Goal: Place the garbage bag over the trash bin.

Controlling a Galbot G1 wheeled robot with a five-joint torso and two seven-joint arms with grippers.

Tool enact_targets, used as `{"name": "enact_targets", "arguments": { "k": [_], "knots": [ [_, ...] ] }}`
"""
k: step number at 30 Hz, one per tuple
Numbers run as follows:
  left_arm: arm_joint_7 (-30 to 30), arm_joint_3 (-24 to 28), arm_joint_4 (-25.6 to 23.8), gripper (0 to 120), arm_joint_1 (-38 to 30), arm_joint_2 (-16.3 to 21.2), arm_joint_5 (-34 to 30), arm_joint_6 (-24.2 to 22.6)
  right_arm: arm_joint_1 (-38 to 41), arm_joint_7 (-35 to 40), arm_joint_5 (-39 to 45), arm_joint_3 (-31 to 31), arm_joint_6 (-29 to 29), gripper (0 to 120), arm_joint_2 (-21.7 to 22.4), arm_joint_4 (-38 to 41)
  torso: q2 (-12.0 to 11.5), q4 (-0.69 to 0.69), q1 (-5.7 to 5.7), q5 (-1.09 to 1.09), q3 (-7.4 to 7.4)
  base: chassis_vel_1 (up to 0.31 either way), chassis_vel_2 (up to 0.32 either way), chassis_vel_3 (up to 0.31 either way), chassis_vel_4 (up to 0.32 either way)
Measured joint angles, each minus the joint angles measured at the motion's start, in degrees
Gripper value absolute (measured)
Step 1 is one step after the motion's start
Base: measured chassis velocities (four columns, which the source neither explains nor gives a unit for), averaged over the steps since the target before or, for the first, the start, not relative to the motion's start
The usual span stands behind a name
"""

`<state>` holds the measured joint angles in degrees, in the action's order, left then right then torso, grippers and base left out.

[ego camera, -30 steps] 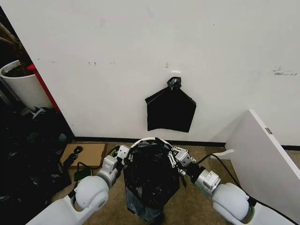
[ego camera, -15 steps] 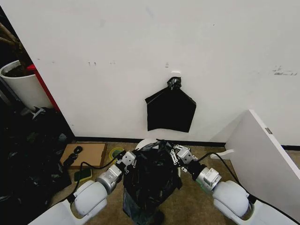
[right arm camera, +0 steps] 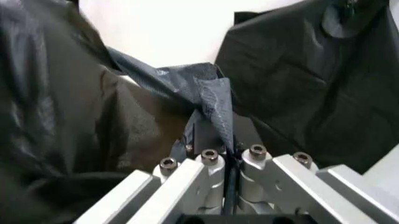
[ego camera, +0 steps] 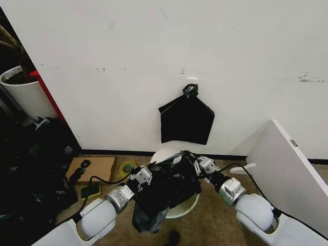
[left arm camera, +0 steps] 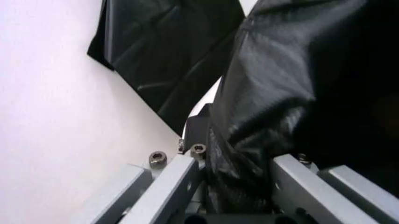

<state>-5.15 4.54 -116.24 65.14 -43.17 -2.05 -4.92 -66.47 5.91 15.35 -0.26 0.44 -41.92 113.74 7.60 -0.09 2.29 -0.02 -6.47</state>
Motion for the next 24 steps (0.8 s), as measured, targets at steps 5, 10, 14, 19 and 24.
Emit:
{"name": "enact_targets", "arguments": {
  "k": [5,10,14,19,24],
  "knots": [
    [-1.3,-1.8,0.0,1,1.2,-0.7,-2.7,0.7,-1.5,-0.7,-1.5,0.6,1.5,0,0.2,-0.9,0.0,0.01,0.00,-0.01,0.00,0.000,0.000,0.000,0.000],
    [-2.7,-3.1,-0.5,1,1.5,-1.8,-7.5,0.4,-3.4,-1.3,-2.6,0.8,4.1,0,-0.1,-1.7,0.0,0.00,0.00,0.00,0.00,0.000,0.000,0.000,0.000],
    [-3.7,-4.1,-1.1,1,1.5,-2.1,-11.5,-0.5,-5.1,-1.4,-0.8,1.5,5.0,5,-0.3,-0.6,0.0,0.01,0.00,-0.02,0.00,0.000,0.000,0.000,0.000],
    [-4.7,-4.5,-2.0,1,1.7,-2.1,-17.4,-2.0,-6.9,-2.5,3.2,3.0,6.8,21,-0.6,0.1,0.0,0.00,0.00,-0.02,0.00,0.000,0.000,0.000,0.000],
    [-5.5,-5.8,-2.4,1,2.1,-2.3,-22.9,-3.4,-8.5,-2.7,9.6,5.3,8.2,39,-1.5,0.8,0.0,0.01,0.00,-0.02,0.00,0.000,0.000,0.000,0.000]
  ]
}}
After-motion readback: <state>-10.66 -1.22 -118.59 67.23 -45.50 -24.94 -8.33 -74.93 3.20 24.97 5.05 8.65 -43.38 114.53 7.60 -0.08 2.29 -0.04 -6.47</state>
